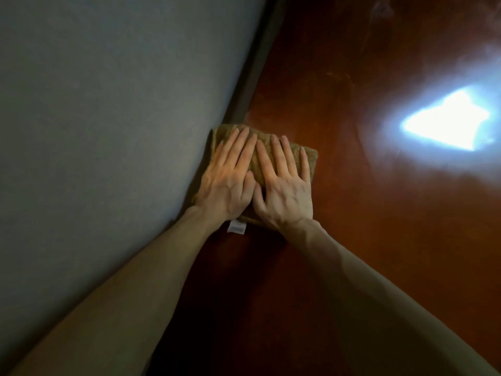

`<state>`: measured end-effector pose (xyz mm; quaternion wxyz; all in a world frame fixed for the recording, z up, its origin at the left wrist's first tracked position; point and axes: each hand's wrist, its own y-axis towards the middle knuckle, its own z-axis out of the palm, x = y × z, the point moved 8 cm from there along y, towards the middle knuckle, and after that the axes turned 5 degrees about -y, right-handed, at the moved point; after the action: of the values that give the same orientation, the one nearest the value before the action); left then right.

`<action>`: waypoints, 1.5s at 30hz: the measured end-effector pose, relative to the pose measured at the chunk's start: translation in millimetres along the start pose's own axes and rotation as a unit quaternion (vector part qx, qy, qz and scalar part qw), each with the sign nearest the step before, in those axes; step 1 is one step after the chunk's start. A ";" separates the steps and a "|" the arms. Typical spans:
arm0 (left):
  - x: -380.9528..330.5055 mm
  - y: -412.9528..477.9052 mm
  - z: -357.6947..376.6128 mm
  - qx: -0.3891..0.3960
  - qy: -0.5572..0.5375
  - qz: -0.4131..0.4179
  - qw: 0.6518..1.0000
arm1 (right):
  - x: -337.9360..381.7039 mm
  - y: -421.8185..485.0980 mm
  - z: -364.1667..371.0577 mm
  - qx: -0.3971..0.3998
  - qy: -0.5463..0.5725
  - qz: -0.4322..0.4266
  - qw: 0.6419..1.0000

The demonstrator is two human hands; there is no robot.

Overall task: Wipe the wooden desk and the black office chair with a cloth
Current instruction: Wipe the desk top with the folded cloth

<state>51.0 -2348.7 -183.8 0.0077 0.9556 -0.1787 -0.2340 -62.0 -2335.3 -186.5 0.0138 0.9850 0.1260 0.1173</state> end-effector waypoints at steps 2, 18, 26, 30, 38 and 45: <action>4.2 24.6 -0.9 -0.005 0.006 0.010 1.000 | -8.9 21.4 -1.0 -0.007 -0.001 0.008 1.000; 25.2 161.7 -1.9 0.017 0.017 0.003 1.000 | -64.4 140.4 -11.1 -0.027 -0.007 0.037 0.999; 27.5 173.1 -3.3 0.013 0.039 -0.013 0.999 | -67.1 151.2 -14.4 -0.026 -0.001 0.038 0.999; 25.3 170.0 -4.2 0.011 0.060 -0.030 0.998 | -67.5 150.5 -13.4 -0.032 0.001 0.037 0.999; 16.2 129.9 -0.2 -0.011 0.040 -0.098 0.994 | -58.8 130.0 -12.1 -0.030 -0.021 -0.005 0.999; -25.8 34.0 7.0 0.017 0.081 -0.149 0.985 | -40.0 32.5 -18.1 0.016 -0.016 -0.037 0.999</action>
<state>15.0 -2371.1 -175.2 -0.0287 0.9874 -0.0369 -0.1514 -95.9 -2376.9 -176.2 0.0043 0.9815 0.1641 0.0989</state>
